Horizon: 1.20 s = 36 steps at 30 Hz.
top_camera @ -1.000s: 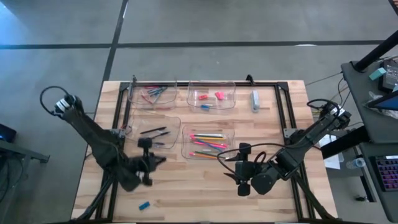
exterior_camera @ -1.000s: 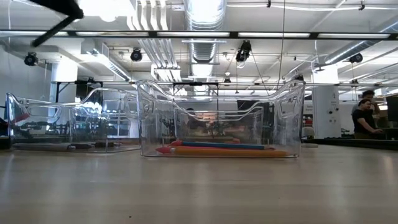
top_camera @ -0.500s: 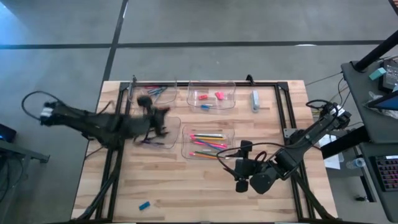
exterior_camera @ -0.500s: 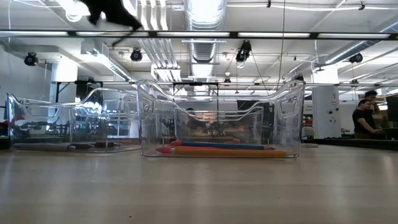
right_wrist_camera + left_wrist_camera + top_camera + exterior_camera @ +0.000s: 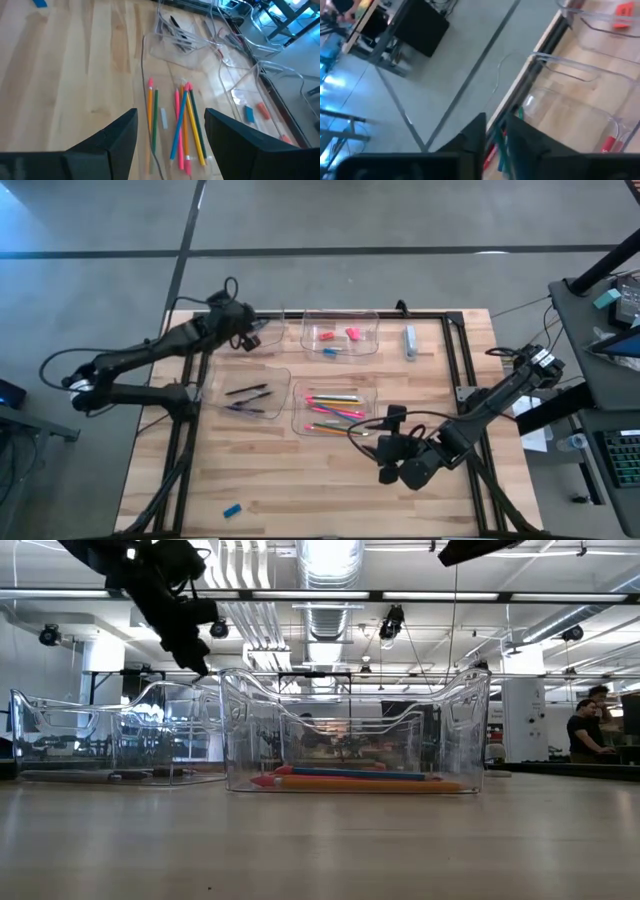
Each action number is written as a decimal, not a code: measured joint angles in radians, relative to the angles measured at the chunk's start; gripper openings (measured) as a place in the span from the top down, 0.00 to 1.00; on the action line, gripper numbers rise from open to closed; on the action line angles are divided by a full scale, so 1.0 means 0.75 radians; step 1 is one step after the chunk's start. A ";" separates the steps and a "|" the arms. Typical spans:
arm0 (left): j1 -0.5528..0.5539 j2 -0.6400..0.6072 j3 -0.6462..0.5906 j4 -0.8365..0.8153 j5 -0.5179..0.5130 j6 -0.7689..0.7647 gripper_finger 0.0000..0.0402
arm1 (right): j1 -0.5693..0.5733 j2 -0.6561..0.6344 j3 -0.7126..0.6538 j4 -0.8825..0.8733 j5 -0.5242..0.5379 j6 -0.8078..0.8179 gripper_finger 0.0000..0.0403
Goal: Sort crayons/erasers/pens/pencils in bins
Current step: Put the green crayon into the top left transparent bin, then put the blue eraser into the top right transparent bin
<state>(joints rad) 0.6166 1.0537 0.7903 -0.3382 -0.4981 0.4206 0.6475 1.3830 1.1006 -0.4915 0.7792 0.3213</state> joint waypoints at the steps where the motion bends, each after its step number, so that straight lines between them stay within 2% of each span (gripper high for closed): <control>1: 0.007 0.006 0.005 0.001 0.011 0.011 0.82 | 0.000 0.000 -0.008 0.004 0.000 -0.007 0.46; 6: 0.012 0.010 0.064 -0.009 -0.013 0.052 0.62 | -0.016 0.001 -0.020 0.004 0.002 -0.057 0.46; 9: -0.031 -0.021 0.142 -0.120 -0.007 0.000 0.54 | -0.018 0.001 0.000 0.004 0.000 -0.090 0.46; 11: -0.095 -0.053 0.213 -0.256 0.081 -0.080 0.51 | -0.018 0.000 0.026 0.004 0.001 -0.129 0.46; 14: -0.250 -0.112 0.304 -0.511 0.387 -0.175 0.51 | -0.018 0.000 0.066 0.004 0.002 -0.180 0.46; 16: -0.429 -0.132 0.328 -0.662 0.518 -0.283 0.51 | -0.018 0.000 0.094 0.006 0.002 -0.220 0.46; 19: -0.808 -0.137 0.302 -0.810 0.525 -0.601 0.53 | -0.018 0.000 0.129 0.012 0.009 -0.254 0.46; 22: -1.295 -0.108 0.224 -0.786 0.488 -0.990 0.57 | -0.018 -0.001 0.147 0.021 0.009 -0.249 0.46; 25: -1.785 -0.026 0.147 -0.720 0.278 -1.367 0.61 | -0.017 -0.001 0.152 0.037 0.007 -0.234 0.46; 28: -2.171 0.093 0.136 -0.649 0.022 -1.703 0.65 | -0.017 -0.001 0.153 0.044 -0.001 -0.220 0.46; 30: -2.355 0.183 0.134 -0.622 -0.135 -1.928 0.67 | -0.017 -0.001 0.153 0.050 -0.001 -0.219 0.46; 32: -2.464 0.270 0.141 -0.593 -0.208 -2.097 0.68 | -0.017 -0.001 0.153 0.066 -0.001 -0.219 0.46; 36: -2.510 0.460 0.147 -0.490 -0.158 -2.264 0.70 | -0.017 -0.001 0.153 0.124 -0.001 -0.200 0.46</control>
<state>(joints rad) -1.2658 1.3987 0.9003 -0.7053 -0.6168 -1.2772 0.6346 1.3827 1.2152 -0.3982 0.7783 0.1710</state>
